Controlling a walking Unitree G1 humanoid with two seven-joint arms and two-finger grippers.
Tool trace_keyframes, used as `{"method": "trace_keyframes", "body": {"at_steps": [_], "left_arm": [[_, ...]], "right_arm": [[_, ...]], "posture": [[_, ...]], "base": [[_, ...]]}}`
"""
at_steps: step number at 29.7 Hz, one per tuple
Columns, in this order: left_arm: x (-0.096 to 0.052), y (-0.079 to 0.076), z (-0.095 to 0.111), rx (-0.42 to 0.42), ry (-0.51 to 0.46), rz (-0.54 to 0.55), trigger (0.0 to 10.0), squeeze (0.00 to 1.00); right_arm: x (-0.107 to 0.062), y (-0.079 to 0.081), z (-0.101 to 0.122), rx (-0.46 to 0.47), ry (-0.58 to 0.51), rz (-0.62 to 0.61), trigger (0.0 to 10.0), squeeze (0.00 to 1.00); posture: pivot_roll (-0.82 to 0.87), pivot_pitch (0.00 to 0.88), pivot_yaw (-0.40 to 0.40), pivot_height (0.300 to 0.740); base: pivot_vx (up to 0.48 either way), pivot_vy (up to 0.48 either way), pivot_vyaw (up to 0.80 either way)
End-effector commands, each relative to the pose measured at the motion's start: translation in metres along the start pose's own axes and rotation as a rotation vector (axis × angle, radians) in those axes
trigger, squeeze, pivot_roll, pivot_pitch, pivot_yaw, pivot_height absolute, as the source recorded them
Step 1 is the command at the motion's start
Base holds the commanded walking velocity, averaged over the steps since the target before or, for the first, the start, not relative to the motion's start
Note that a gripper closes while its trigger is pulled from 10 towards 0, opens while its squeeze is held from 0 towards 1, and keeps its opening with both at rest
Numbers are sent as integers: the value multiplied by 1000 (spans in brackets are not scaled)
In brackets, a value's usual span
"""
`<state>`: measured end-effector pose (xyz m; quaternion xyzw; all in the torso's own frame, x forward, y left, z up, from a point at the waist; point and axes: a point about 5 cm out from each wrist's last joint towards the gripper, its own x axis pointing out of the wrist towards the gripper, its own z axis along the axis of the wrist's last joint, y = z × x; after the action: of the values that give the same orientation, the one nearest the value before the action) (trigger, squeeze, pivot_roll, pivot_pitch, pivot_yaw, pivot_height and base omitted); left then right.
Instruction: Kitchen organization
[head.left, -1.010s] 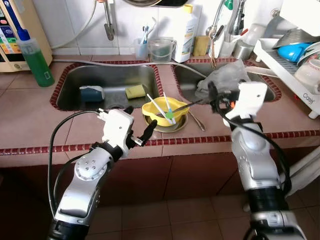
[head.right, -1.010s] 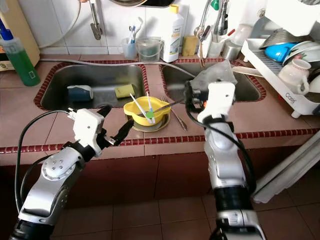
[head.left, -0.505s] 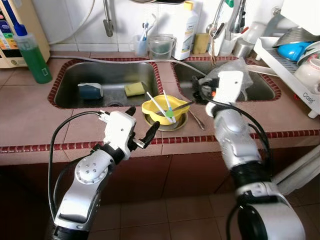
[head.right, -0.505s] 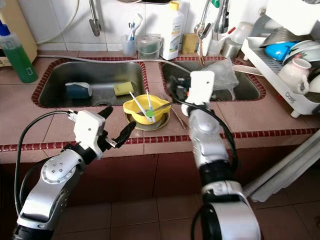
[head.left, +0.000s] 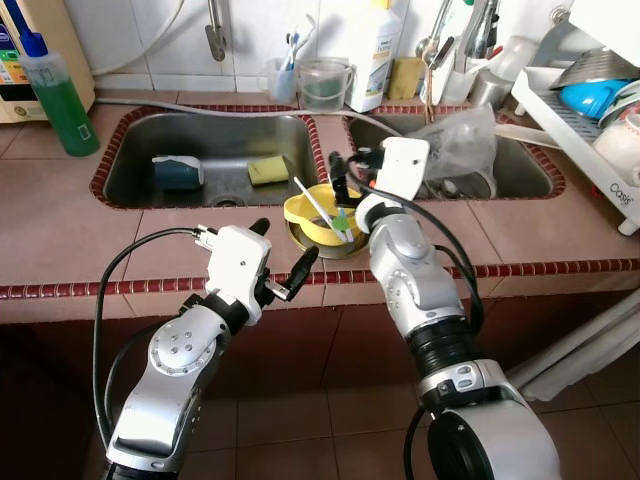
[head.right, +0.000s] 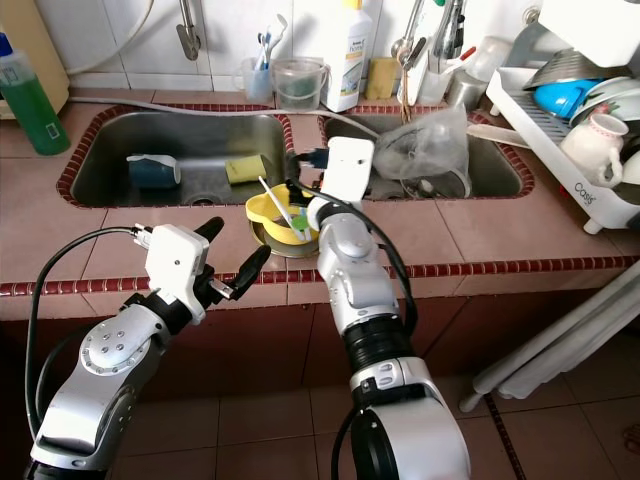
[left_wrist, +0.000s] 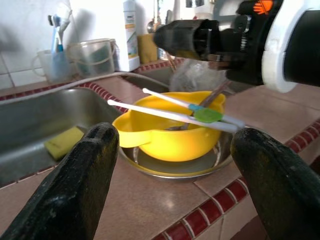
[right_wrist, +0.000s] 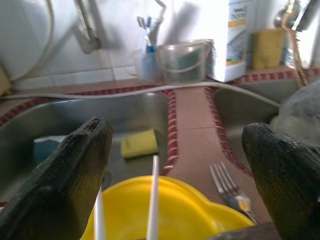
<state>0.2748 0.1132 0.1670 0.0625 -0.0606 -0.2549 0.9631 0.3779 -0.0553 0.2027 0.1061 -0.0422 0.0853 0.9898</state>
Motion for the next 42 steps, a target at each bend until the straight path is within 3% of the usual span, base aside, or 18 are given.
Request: {"method": "trace_keyframes", "body": {"at_steps": [1, 12, 18, 27, 34, 37, 38, 42], "left_arm": [[-1, -2, 4, -5, -10, -5, 10000, 0], [-2, -3, 6, -3, -13, -14, 10000, 0], [-3, -2, 8, -6, -14, -3, 10000, 0], [-5, -2, 8, -12, -12, 15, 10000, 0], [-5, -2, 9, -22, -14, 24, 10000, 0], [-4, -2, 9, -23, -15, 23, 10000, 0], [-3, -3, 9, -22, -15, 23, 10000, 0], [-2, -3, 10, -24, -18, 26, 10000, 0]], "right_arm": [[-5, 6, -3, 18, 19, -26, 10000, 0], [-10, 13, -14, 88, 129, -77, 10000, 0], [-9, 20, -9, 154, 159, -44, 10000, 0], [-6, 37, 1, 180, 163, 64, 10000, 0], [-6, 41, 9, 182, 141, 90, 10000, 0], [-5, 44, 12, 222, 161, 116, 10000, 0], [-5, 45, 15, 223, 165, 119, 9608, 0], [-5, 49, 20, 237, 188, 125, 10000, 0]], "posture": [[-43, 125, -54, 740], [-43, 137, -54, 740], [-36, 145, -61, 740], [-27, 149, -70, 740], [-29, 148, -72, 740], [-29, 148, -74, 740], [-29, 149, -73, 740], [-30, 149, -77, 740]], "base": [[0, 0, 0], [0, 0, 0], [0, 0, 0], [0, 0, 0], [0, 0, 0], [0, 0, 0], [0, 0, 0], [0, 0, 0]]}}
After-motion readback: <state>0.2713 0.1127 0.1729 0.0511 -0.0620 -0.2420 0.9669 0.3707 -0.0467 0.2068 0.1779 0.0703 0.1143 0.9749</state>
